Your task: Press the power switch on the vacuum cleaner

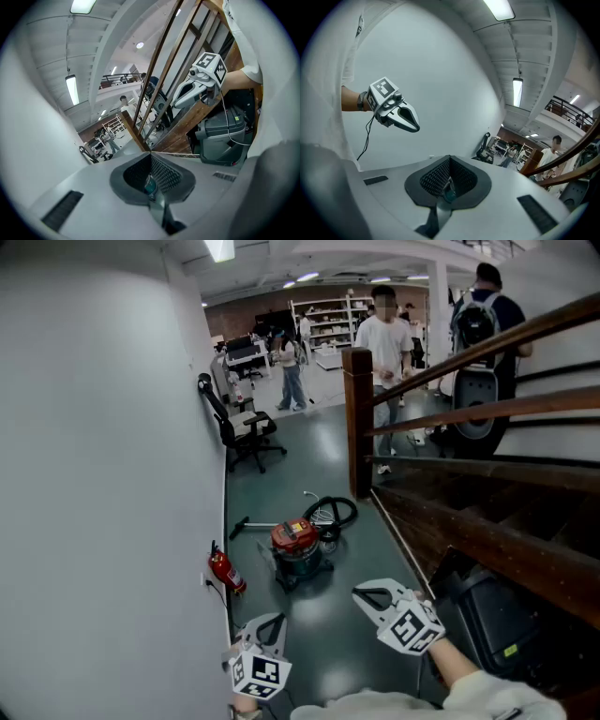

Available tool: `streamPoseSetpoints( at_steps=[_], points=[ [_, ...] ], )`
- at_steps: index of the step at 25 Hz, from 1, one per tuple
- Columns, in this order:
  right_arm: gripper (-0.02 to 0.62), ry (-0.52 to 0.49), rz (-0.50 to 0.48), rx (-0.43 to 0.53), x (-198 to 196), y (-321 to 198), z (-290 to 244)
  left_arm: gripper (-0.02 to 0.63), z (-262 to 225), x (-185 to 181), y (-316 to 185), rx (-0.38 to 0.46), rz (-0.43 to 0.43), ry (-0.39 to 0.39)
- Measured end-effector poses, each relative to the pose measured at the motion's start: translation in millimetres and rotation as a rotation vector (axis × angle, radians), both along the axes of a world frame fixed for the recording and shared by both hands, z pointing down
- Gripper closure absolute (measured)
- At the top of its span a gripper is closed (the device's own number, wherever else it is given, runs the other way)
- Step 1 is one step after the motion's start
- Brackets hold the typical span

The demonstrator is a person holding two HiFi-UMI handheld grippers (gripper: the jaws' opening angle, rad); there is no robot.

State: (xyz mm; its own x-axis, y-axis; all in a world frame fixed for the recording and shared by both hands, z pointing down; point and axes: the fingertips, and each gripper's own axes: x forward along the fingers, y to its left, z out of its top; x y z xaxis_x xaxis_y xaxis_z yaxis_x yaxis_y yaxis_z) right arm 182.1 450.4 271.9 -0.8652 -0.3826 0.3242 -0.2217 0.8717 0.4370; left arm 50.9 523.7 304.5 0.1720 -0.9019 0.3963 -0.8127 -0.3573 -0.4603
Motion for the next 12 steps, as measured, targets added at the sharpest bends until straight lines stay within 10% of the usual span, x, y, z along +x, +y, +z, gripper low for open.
streamPoseSetpoints(
  at_steps=[12],
  points=[
    [0.568, -0.013, 0.013, -0.02, -1.1, -2.5, 5.9, 0.604, 3.0, -5.3, 0.1, 0.0, -0.005, -0.006]
  ],
)
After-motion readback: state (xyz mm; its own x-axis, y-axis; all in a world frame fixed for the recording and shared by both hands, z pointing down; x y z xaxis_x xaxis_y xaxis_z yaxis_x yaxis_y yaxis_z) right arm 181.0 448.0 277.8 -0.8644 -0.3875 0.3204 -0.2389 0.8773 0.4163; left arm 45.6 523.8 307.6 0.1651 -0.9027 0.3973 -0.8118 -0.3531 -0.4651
